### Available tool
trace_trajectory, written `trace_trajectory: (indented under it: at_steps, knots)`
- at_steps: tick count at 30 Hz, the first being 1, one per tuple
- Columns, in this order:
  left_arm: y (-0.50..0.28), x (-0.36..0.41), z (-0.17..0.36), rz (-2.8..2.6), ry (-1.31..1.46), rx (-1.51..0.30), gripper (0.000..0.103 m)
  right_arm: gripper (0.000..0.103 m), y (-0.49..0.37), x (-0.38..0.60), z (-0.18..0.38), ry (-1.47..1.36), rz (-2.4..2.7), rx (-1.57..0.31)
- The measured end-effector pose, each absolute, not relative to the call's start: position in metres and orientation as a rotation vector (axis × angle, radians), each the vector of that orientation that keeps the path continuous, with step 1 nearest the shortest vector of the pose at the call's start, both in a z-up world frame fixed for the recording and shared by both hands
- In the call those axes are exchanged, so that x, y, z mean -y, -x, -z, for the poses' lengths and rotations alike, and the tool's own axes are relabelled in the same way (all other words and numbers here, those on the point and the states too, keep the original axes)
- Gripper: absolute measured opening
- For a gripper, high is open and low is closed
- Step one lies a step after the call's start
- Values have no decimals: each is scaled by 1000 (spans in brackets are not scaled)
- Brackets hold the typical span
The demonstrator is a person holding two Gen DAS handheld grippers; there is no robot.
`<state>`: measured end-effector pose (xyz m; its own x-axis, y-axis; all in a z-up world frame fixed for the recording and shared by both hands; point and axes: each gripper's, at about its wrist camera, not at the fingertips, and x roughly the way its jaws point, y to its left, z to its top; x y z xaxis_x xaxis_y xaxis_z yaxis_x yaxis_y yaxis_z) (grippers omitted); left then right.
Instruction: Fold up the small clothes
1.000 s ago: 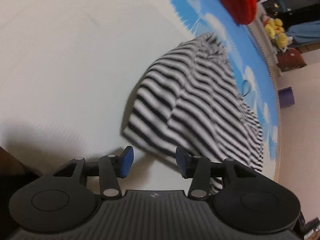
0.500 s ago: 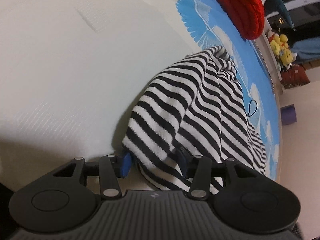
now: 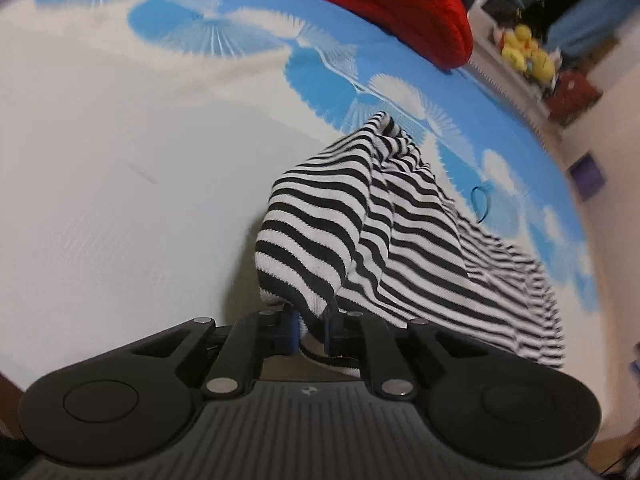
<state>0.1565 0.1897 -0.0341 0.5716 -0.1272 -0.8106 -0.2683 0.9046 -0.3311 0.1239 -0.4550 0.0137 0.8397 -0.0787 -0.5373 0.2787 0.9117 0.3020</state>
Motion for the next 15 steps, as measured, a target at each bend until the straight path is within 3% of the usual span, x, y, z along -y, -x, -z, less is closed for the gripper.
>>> trace_trajectory:
  at_steps: [5,8,15]
  knots:
    - [-157,-181,6,-285,209,-1022,11,57,-127,471,-7,-508,186,-552]
    - [-162,-151,-23,-298,59,-965,11,57,-130,476,-6,-523,176,-548]
    - [-156,31,-77,38,-213,-737,11,57,-124,492,-9,-520,169,-510]
